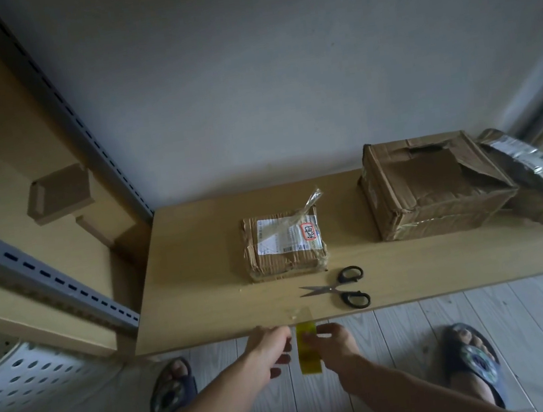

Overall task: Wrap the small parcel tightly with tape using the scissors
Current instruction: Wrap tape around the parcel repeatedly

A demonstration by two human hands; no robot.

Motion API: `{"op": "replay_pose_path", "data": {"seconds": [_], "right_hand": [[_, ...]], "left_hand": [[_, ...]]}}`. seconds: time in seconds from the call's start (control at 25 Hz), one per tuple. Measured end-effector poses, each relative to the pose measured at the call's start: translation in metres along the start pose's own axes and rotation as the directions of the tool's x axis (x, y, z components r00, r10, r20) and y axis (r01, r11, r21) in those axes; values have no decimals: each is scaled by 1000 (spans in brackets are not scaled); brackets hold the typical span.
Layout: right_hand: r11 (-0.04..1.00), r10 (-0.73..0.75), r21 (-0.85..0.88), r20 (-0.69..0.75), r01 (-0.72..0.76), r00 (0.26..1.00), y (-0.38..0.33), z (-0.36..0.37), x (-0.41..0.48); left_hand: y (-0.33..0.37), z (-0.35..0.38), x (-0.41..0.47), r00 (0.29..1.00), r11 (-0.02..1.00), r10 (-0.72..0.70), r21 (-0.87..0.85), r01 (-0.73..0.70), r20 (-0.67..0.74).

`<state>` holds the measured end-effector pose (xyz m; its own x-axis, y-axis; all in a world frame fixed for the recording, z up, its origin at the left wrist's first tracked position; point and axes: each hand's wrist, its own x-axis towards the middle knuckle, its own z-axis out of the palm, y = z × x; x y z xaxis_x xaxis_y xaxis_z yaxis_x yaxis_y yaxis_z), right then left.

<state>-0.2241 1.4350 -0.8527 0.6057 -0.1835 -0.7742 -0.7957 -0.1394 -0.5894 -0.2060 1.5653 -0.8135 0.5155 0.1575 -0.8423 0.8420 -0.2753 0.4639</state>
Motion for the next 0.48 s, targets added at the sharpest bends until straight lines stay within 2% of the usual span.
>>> {"op": "replay_pose_path", "data": {"seconds": [0.24, 0.36, 0.48], "right_hand": [[983, 16, 183, 49, -25, 999, 2, 8, -7], [977, 3, 212, 42, -12, 999, 2, 11, -9], [982, -23, 187, -6, 24, 1000, -7, 10, -16]], "left_hand": [[-3, 4, 3, 993, 995, 14, -102, -2, 113], [-1, 6, -2, 990, 997, 42, -75, -32, 134], [7, -1, -6, 985, 996, 70, 43, -78, 155]]}}
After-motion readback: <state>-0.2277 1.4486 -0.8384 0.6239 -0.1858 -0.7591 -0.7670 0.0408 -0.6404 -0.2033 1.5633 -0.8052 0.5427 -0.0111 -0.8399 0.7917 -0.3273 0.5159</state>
